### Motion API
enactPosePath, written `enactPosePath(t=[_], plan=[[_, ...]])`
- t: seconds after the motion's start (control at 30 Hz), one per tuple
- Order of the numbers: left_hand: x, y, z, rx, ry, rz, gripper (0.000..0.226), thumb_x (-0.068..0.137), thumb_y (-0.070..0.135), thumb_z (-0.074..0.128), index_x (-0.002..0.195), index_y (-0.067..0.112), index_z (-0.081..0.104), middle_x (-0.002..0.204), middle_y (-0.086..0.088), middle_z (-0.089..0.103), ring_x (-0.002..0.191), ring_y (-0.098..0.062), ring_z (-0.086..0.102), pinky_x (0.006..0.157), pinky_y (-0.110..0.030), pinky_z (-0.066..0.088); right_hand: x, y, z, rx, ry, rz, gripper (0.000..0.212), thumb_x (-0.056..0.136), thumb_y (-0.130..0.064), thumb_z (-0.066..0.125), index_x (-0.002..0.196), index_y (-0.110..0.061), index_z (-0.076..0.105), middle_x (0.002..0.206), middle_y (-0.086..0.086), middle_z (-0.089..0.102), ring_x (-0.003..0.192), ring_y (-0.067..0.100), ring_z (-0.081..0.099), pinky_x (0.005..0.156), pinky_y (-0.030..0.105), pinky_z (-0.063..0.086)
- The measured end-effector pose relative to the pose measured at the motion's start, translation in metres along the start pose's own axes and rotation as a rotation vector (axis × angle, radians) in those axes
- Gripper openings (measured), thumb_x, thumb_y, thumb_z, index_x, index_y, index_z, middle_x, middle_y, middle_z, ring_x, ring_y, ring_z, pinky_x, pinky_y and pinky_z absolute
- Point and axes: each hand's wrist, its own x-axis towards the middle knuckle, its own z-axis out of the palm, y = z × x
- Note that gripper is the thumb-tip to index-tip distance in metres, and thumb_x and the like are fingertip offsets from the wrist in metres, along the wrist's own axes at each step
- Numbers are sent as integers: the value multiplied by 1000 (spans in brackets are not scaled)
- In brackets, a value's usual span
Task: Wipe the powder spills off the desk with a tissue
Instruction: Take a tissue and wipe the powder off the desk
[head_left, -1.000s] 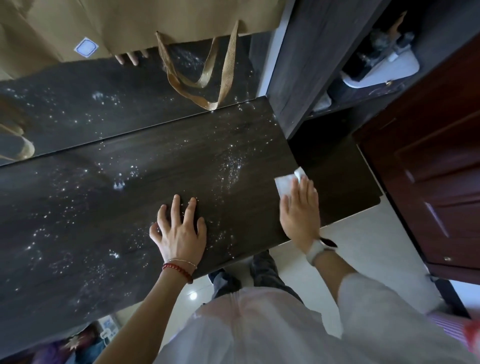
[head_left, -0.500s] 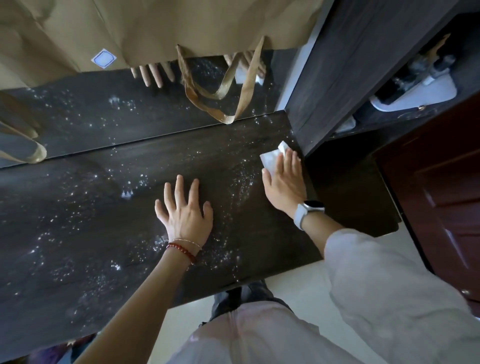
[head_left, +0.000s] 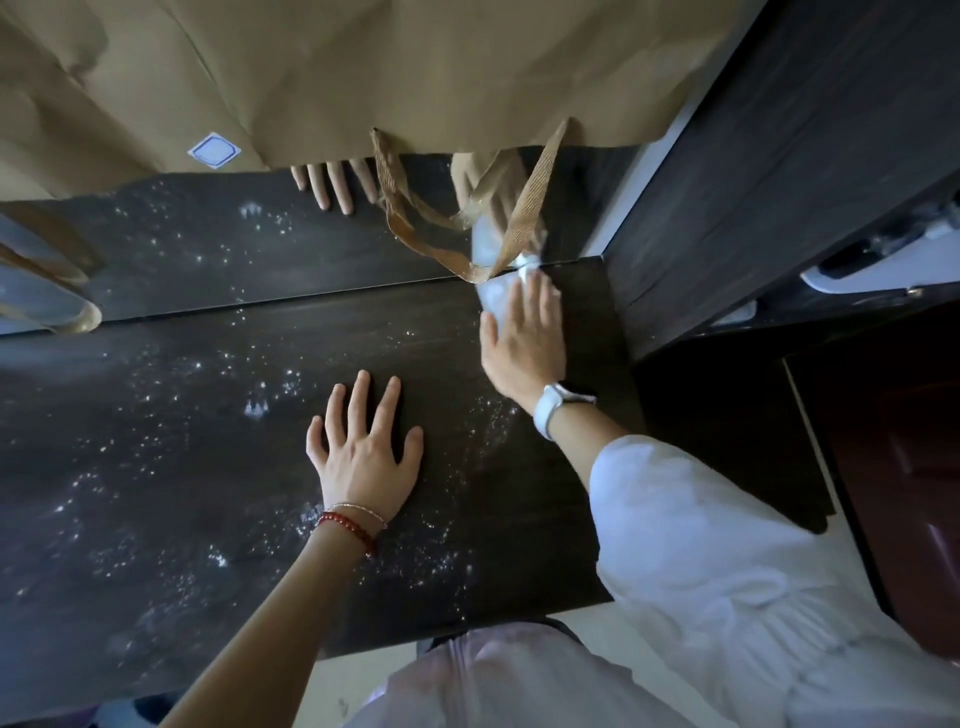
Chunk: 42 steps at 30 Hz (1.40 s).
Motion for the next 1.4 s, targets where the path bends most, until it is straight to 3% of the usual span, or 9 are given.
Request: enactPosePath(t=[0.07, 0.13, 0.33, 0.43, 0.67, 1.0, 1.17, 1.27, 1.4], plan=[[1, 0, -1, 6, -8, 1, 56, 88, 44, 46, 140, 36, 26, 154, 1, 16, 142, -22, 5, 112, -45, 3, -12, -9, 5, -33, -80, -218, 59, 96, -33, 30, 141, 2, 18, 153, 22, 13, 143, 31, 9, 117, 39, 0], [2, 0, -2, 17, -21, 5, 56, 88, 46, 45, 140, 36, 25, 154, 2, 16, 142, -21, 4, 112, -45, 3, -18, 1, 3, -57, -107, -287, 58, 96, -33, 29, 142, 1, 18, 154, 20, 14, 143, 29, 9, 117, 37, 0], [-1, -1, -4, 38, -20, 14, 56, 88, 47, 43, 140, 35, 25, 154, 1, 16, 142, -21, 5, 112, -44, 4, 2, 53, -25, -171, -33, 70, 64, 95, -35, 34, 139, 8, 18, 152, 23, 16, 139, 34, 17, 115, 39, 17], [-1, 1, -3, 36, -15, 5, 56, 88, 46, 44, 140, 35, 25, 155, 1, 16, 142, -22, 5, 112, -45, 4, 11, 37, -28, -159, -1, 136, 63, 92, -36, 38, 133, 11, 29, 146, 20, 27, 127, 34, 31, 102, 40, 33], [-2, 1, -2, 31, -17, 0, 56, 89, 46, 43, 140, 35, 24, 155, 1, 15, 142, -22, 4, 112, -45, 3, -15, 43, -26, -189, -62, 197, 70, 92, -42, 37, 132, 14, 27, 145, 29, 25, 128, 37, 30, 103, 43, 37], [-1, 2, 1, 39, -1, -7, 56, 88, 46, 43, 140, 37, 24, 155, 2, 16, 142, -22, 5, 112, -45, 3, 19, 25, -21, -103, -17, 128, 61, 94, -36, 29, 135, 10, 28, 148, 25, 23, 136, 33, 20, 116, 45, 12], [-1, -2, -1, 47, -3, 10, 56, 88, 48, 43, 140, 37, 24, 155, 2, 16, 142, -21, 6, 112, -44, 4, 0, -30, 0, 3, -62, -176, 50, 93, -32, 34, 130, 3, 37, 140, 21, 37, 133, 34, 27, 114, 44, 14], [0, -4, -1, 59, -12, 12, 56, 88, 51, 39, 140, 39, 21, 155, 4, 13, 142, -20, 3, 112, -42, 2, 0, -18, -5, 32, -91, -284, 46, 95, -25, 32, 133, 2, 35, 143, 21, 35, 136, 32, 25, 116, 41, 15], [-1, -4, 2, 49, -1, 18, 57, 88, 51, 40, 140, 38, 23, 155, 3, 15, 142, -21, 5, 112, -43, 4, 8, 48, -16, -87, -55, -99, 50, 98, -22, 25, 141, 3, 20, 152, 22, 17, 142, 30, 13, 117, 41, 4]])
